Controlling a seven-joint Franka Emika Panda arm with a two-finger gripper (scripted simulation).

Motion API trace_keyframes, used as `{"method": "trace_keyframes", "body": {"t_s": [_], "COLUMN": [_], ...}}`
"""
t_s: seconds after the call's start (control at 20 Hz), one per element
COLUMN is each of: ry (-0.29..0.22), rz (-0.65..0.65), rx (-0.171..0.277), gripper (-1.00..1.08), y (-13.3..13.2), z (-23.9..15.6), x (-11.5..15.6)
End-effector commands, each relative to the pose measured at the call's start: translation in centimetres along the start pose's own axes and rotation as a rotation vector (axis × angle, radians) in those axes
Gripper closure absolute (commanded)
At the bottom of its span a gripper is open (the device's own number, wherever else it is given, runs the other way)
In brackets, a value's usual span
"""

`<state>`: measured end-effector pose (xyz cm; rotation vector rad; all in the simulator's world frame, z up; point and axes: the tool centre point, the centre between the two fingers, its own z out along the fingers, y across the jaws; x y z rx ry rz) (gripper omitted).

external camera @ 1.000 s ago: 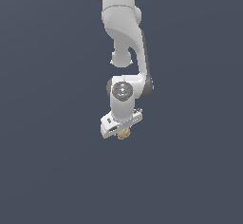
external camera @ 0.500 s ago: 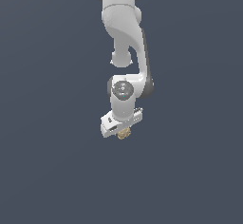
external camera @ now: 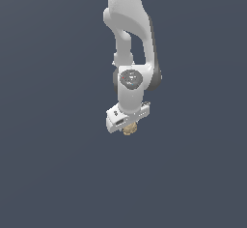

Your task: Pick up the object and move it to a goal position.

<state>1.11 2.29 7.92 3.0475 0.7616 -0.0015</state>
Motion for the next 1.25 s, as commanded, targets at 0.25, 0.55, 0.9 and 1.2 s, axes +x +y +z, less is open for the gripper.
{"method": "trace_keyframes", "body": {"t_s": [0.25,0.55,0.9,1.2], "ry": [0.001,0.001,0.001,0.001], "rz": [-0.001,-0.001,-0.001,-0.001], "rx": [-0.001,-0.001,-0.001,0.0], "gripper": [1.08,1.08,1.08,1.08], "y": [-3.7,-6.7,-8.9,-9.6], "z": [-5.9,-10.7,-14.4,-15.5], "x": [-0.9,-1.5,-1.9,-2.0]}}
